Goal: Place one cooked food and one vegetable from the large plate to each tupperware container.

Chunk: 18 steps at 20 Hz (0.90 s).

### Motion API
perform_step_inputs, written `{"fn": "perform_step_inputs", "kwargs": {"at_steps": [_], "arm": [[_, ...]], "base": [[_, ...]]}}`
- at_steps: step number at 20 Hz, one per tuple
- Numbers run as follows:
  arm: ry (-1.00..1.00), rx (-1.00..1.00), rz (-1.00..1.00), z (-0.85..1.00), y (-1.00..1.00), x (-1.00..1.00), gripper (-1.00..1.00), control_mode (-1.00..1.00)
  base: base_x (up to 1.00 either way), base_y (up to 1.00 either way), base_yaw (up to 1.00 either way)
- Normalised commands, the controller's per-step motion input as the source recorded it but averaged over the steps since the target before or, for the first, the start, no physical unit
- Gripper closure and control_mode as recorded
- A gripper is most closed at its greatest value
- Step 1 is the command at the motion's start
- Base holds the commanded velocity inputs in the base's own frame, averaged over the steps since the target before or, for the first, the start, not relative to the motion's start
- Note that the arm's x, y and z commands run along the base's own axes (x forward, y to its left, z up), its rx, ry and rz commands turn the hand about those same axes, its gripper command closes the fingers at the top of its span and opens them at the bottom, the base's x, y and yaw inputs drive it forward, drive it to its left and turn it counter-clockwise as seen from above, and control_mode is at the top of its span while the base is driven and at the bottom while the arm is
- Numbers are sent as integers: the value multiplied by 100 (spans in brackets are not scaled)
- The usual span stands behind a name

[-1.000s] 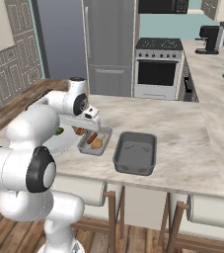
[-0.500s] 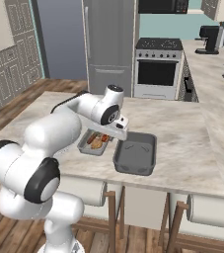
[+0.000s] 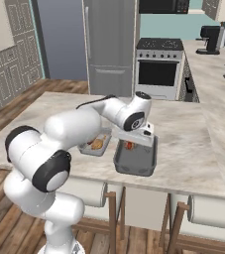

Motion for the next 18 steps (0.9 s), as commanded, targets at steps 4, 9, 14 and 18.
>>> {"fn": "perform_step_inputs", "kwargs": {"at_steps": [4,9,14,18], "arm": [[0,-22,0,-45,-55,24,100,-100],[-6,-11,0,-46,-23,11,100,-100],[-5,0,0,-19,-18,19,100,-100],[0,-4,-3,-44,-5,40,100,-100]], "base": [[0,0,0],[0,0,0],[0,0,0],[0,0,0]]}}
